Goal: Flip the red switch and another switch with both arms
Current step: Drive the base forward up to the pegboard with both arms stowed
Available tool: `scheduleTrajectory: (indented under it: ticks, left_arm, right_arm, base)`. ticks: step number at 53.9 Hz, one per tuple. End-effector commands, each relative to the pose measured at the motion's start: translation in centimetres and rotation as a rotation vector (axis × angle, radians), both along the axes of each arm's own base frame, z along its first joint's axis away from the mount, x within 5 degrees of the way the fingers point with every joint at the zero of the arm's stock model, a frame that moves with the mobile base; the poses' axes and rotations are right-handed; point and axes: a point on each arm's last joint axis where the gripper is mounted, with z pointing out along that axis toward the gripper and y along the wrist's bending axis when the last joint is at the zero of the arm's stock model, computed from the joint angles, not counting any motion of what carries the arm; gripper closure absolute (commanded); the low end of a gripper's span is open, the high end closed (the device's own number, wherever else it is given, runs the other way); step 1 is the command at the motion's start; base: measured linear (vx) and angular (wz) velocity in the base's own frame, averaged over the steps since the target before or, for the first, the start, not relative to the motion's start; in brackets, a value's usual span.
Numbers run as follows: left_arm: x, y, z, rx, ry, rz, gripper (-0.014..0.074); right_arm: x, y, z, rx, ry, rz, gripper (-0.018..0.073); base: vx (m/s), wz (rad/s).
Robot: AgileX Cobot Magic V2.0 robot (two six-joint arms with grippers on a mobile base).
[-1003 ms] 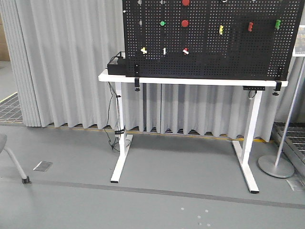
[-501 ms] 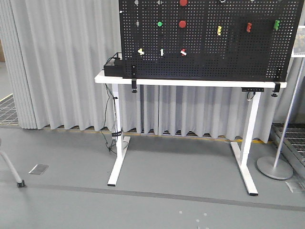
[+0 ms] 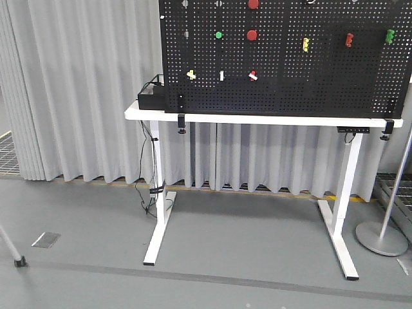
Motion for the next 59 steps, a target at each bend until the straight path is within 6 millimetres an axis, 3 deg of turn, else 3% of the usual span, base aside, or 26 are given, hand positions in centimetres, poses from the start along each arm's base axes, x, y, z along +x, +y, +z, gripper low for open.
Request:
scheduleTrajectory:
  ticks: [1, 59]
  left_arm:
    - [-0.04, 0.01, 0.15, -0.013, -0.074, 0.001, 0.0594]
    - [-0.04, 0.01, 0.15, -0.013, -0.074, 0.001, 0.0594]
  right_arm:
    - [0.00, 0.01, 0.62, -0.030, -0.084, 0.000, 0.0566]
    - [0.00, 0.01, 0.62, -0.029, -0.084, 0.000, 0.0566]
  base:
    - [0.22, -0.03]
    - [0.38, -0.04]
